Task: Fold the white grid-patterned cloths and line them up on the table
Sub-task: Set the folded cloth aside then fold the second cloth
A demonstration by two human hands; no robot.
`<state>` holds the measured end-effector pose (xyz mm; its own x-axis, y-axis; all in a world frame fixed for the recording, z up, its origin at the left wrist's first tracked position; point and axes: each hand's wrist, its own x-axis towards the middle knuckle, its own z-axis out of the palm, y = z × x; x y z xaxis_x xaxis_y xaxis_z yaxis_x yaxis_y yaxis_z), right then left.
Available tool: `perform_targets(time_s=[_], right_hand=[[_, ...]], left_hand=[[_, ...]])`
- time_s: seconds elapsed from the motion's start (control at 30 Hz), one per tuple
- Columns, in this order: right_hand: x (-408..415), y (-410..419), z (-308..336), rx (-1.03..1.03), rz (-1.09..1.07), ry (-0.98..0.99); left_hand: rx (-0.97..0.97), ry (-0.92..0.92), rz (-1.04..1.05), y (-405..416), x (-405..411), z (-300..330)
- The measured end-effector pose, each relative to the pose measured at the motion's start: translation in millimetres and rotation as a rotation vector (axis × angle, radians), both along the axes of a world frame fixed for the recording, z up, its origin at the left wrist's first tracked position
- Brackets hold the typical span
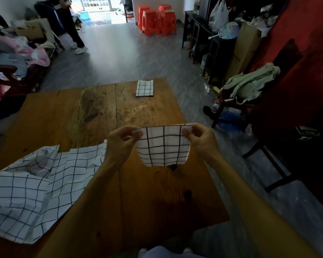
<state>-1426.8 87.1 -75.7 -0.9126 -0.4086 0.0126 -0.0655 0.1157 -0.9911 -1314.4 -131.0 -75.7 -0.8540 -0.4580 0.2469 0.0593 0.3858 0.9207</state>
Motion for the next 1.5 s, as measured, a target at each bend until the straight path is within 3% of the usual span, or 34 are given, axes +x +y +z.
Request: perform_targets(time_s=[0.43,0.57,0.73,0.9,1.13,1.4,1.5], right_hand=[[8,-34,-13,0.072,-0.040,-0.123],[-12,-42,-34,0.151,-0.041,-0.187],[-59,-62,-79,0.225,-0.046,-0.289],[-110,-82,-131,0.265,-0.053,-0.385],[-133,-84,-163,0.356,-0.037,-0.389],[-112,-82,-162,0.307,-0.043,-0.382],[-108,-83,-162,0.299,-0.048,-0.377]], left_hand=[[0.220,-0.136,-0.106,-44,-2,-16],[0.190,-0.226,-0.098,-54,-22,-43],[-0.019,-0.384,-0.036,-70,-67,-86],[-0.091,-0.475,-0.007,-85,-119,-120],[-0.067,-0.549,-0.074,-94,-138,-151],[0.026,-0.686,-0.158,-91,-114,-180],[-0.022,-0.728,-0.174,-87,-103,-193]])
